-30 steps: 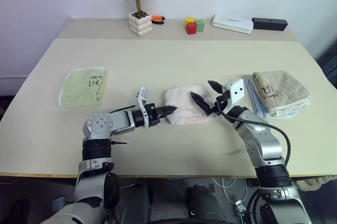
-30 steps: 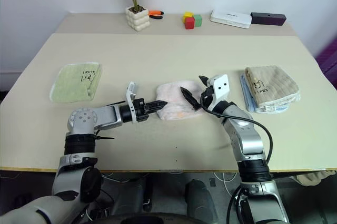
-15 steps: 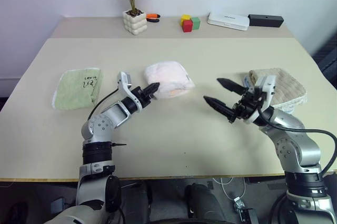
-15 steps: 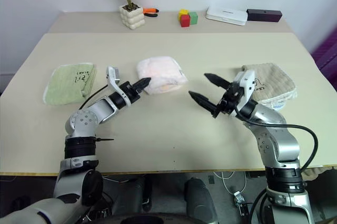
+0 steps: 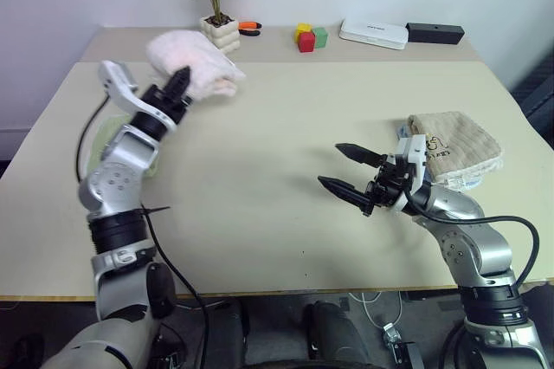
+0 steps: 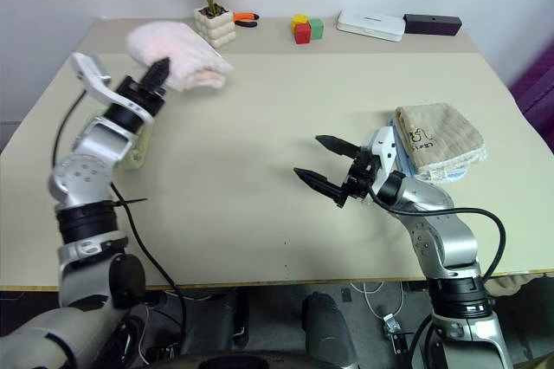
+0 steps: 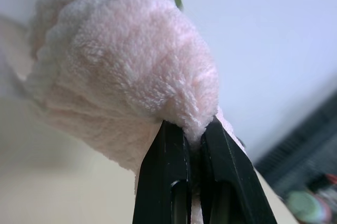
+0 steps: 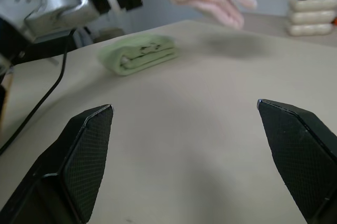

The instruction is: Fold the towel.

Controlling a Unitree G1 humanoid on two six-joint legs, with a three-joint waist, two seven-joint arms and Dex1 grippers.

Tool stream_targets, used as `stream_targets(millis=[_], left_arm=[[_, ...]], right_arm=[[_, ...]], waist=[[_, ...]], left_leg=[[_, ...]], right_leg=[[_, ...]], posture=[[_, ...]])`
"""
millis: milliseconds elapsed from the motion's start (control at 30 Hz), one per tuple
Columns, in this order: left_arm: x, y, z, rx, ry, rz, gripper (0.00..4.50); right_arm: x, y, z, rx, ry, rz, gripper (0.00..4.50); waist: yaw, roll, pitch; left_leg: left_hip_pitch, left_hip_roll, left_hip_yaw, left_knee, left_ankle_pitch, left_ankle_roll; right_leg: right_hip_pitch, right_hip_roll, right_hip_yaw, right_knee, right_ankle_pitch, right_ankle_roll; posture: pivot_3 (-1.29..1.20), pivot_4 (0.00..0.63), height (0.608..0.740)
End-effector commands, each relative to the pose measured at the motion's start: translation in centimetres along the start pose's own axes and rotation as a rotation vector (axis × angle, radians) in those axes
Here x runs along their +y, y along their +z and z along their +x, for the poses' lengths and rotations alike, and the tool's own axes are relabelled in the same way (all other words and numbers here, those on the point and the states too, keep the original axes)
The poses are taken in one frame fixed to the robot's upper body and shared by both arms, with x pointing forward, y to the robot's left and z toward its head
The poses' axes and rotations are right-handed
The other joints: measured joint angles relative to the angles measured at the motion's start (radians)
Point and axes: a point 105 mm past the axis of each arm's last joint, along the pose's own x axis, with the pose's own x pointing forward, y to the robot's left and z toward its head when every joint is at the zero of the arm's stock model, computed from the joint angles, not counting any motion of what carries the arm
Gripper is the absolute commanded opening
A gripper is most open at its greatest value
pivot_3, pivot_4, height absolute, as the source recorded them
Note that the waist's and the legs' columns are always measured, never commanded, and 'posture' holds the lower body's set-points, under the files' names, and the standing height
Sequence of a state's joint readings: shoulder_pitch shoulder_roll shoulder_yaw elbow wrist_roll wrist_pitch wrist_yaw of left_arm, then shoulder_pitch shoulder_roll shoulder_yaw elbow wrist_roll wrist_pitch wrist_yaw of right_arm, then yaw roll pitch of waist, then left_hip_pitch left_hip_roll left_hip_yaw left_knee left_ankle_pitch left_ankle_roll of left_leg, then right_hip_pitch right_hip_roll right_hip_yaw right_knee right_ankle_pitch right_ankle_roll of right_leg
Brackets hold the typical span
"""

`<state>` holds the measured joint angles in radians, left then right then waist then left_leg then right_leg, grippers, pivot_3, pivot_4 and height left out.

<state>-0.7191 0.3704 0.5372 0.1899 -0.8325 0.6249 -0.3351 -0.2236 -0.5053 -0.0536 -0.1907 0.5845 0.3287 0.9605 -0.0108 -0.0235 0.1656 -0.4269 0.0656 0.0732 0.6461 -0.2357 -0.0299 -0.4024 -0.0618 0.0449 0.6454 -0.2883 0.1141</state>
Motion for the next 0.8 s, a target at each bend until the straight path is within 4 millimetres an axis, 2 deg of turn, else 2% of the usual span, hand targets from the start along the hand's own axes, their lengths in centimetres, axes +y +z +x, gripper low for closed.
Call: stream_targets(millis=[33, 200, 267, 533, 600, 800], left_arm=[[0.9, 3.4, -0.9, -0.095, 0.009, 0.04, 0.03], [2.5, 5.7, -3.1, -0.171, 0.066, 0.057, 0.03], [2.9, 5.9, -3.9, -0.177, 0.078, 0.049, 0.03], [4.1, 2.7, -6.8, -0.164, 0.155, -0.018, 0.03], [4.4, 2.4, -7.7, -0.187, 0.185, -0.046, 0.03], [4.8, 1.6, -9.7, -0.185, 0.24, 0.018, 0.03]], right_arm=[[-0.3, 1.0, -0.3, -0.01, 0.021, -0.024, 4.5], [-0.6, 0.8, -0.5, 0.004, 0.022, -0.024, 4.5], [-0.6, 0.8, -0.5, 0.006, 0.024, -0.023, 4.5], [-1.1, 0.8, -0.3, 0.013, 0.031, -0.032, 4.5], [-1.2, 0.7, -0.4, 0.022, 0.03, -0.034, 4.5], [-1.3, 0.5, -0.6, 0.028, 0.03, -0.033, 4.5]], waist=[[0.0, 0.0, 0.0], [0.0, -0.001, 0.0], [-0.001, -0.001, 0.001], [0.001, -0.002, 0.001], [0.0, -0.002, 0.001], [-0.001, -0.002, 0.001]], left_leg=[[0.0, 0.0, 0.0, 0.0, 0.0, 0.0], [0.0, 0.0, 0.0, 0.0, 0.0, 0.0], [0.0, 0.0, 0.0, 0.0, 0.0, 0.0], [0.0, 0.001, 0.001, 0.0, 0.0, 0.0], [0.0, 0.001, 0.001, 0.0, 0.0, 0.0], [0.0, 0.001, 0.001, 0.0, 0.0, 0.0]], right_leg=[[0.0, 0.0, 0.0, 0.0, 0.0, 0.0], [0.0, 0.0, 0.0, 0.0, 0.0, 0.0], [0.0, 0.0, 0.0, 0.0, 0.0, 0.0], [0.0, -0.001, 0.0, 0.001, 0.0, 0.0], [0.0, -0.001, 0.0, 0.001, 0.0, 0.0], [0.0, 0.0, 0.0, 0.001, 0.0, 0.0]], posture=[[0.0, 0.15, 0.735], [0.0, 0.15, 0.735], [0.0, 0.15, 0.735], [0.0, 0.15, 0.735], [0.0, 0.15, 0.735], [0.0, 0.15, 0.735]])
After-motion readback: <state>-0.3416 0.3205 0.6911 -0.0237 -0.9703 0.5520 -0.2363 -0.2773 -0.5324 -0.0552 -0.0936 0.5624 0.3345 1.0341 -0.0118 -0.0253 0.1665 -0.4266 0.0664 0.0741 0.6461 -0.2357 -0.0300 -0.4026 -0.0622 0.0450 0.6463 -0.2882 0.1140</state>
